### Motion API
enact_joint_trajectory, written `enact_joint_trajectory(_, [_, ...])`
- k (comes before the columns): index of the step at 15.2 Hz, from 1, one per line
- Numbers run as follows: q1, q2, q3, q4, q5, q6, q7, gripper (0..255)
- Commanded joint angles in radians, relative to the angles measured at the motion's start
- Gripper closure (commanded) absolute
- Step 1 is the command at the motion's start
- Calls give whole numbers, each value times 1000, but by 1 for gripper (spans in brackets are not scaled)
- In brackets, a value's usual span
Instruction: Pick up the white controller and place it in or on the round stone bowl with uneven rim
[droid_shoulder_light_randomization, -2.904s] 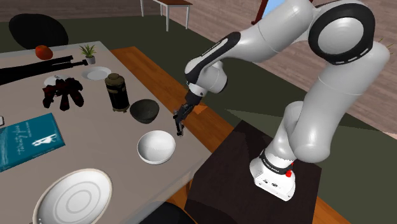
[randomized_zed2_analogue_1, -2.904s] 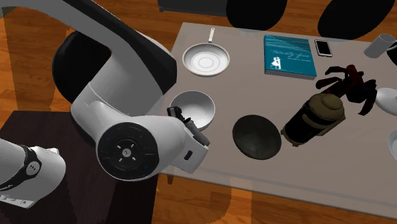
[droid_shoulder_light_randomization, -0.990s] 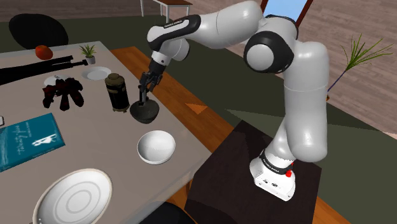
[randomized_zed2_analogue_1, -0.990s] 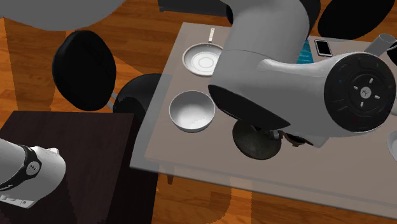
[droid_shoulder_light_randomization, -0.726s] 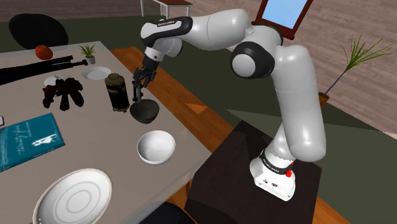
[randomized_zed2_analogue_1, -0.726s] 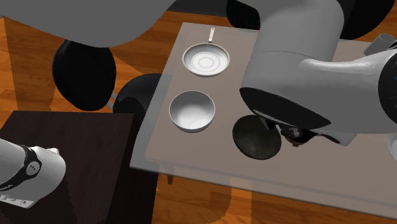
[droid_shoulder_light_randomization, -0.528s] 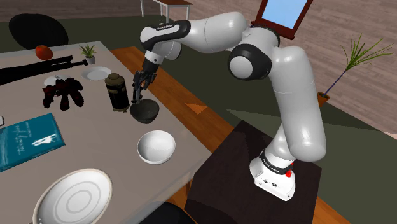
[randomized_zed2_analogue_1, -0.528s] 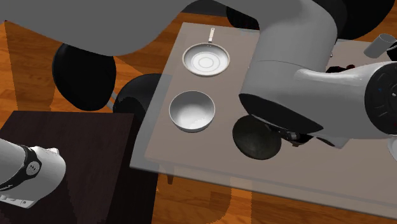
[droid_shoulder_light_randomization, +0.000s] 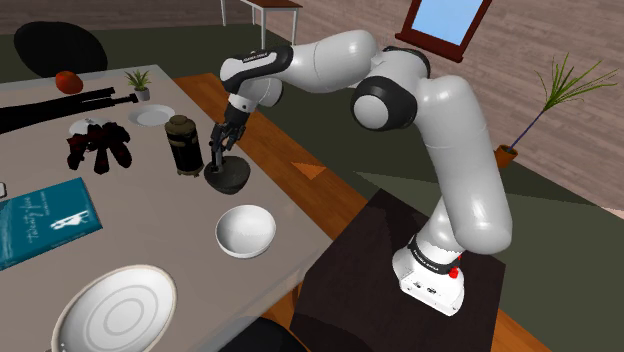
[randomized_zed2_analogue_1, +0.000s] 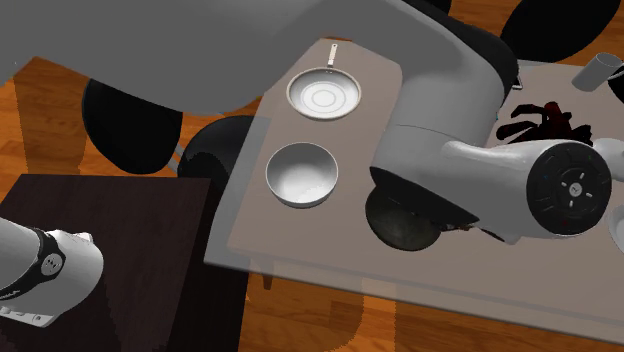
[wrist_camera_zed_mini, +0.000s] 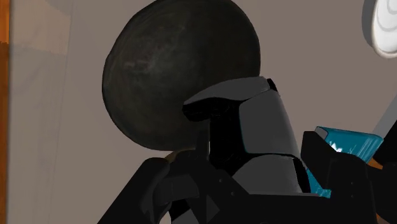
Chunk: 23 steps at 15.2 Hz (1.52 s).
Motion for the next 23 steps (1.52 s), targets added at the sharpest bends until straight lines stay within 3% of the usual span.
enact_joint_trajectory(1, [-3,15,4,0,8,12,-11,255])
enact_joint_trajectory(13, [-8,46,14,2,23,36,-32,255])
enact_joint_trajectory(14, [-8,46,14,2,23,36,-32,0])
enact_joint_trajectory(19, [-8,46,14,2,23,36,-32,0])
enact_joint_trajectory(23, [-24,-36,-14,-26,-8,-28,-23,0])
